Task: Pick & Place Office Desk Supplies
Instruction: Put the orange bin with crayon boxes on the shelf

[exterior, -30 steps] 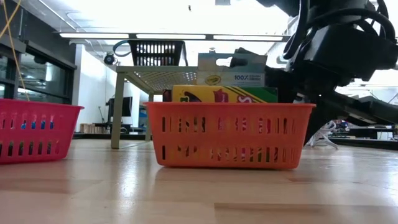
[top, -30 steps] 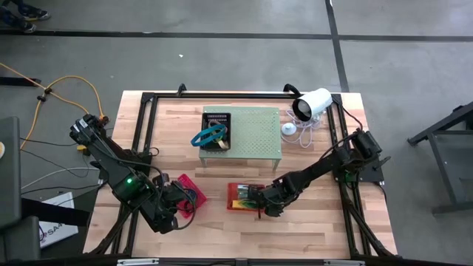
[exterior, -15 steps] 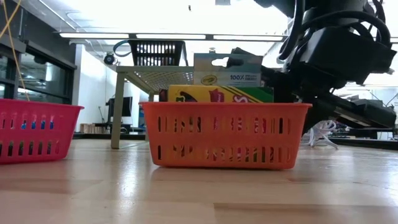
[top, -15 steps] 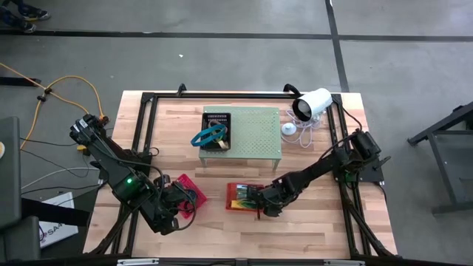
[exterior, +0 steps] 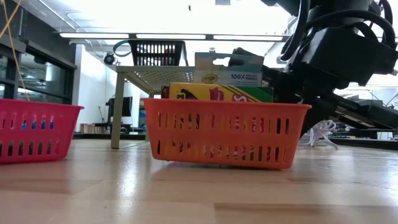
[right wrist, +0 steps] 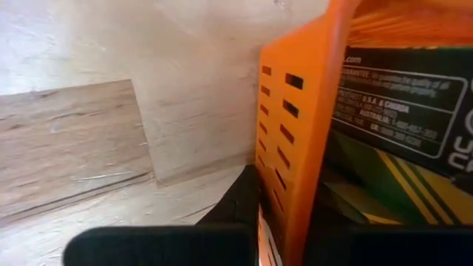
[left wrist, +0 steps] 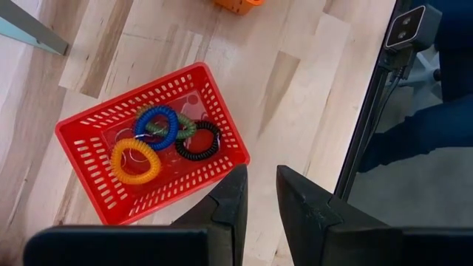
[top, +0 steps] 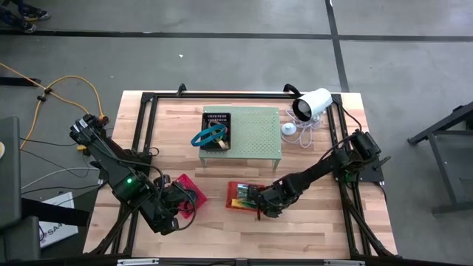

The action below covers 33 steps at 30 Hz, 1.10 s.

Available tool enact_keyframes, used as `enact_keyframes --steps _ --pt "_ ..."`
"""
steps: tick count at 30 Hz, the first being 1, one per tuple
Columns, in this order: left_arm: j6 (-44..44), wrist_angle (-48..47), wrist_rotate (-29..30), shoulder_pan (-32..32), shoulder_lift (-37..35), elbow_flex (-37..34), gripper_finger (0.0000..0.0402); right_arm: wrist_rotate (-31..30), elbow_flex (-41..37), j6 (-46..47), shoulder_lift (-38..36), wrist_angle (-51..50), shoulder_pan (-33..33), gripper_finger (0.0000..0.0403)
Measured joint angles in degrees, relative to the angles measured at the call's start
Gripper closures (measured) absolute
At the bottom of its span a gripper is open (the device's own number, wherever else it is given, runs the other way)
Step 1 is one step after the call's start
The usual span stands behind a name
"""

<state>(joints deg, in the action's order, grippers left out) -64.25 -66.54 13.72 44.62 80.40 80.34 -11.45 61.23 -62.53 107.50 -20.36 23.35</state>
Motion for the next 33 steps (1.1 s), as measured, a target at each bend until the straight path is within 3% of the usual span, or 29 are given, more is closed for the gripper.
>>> enact_keyframes --steps 6,19,33 --pt "0.00 0.00 0.00 0.02 0.00 0.00 0.0332 0.15 2.09 4.84 -0.27 -5.49 0.37 0.0399" --pt "0.00 0.43 0.00 0.01 0.00 0.00 0.0332 1.80 15.99 17.05 -0.52 -24.69 4.85 0.0400" --pt "0.00 0.92 0.00 0.00 0.00 0.00 0.0332 -2.68 22.80 29.01 -0.61 -29.53 8.63 0.0400"
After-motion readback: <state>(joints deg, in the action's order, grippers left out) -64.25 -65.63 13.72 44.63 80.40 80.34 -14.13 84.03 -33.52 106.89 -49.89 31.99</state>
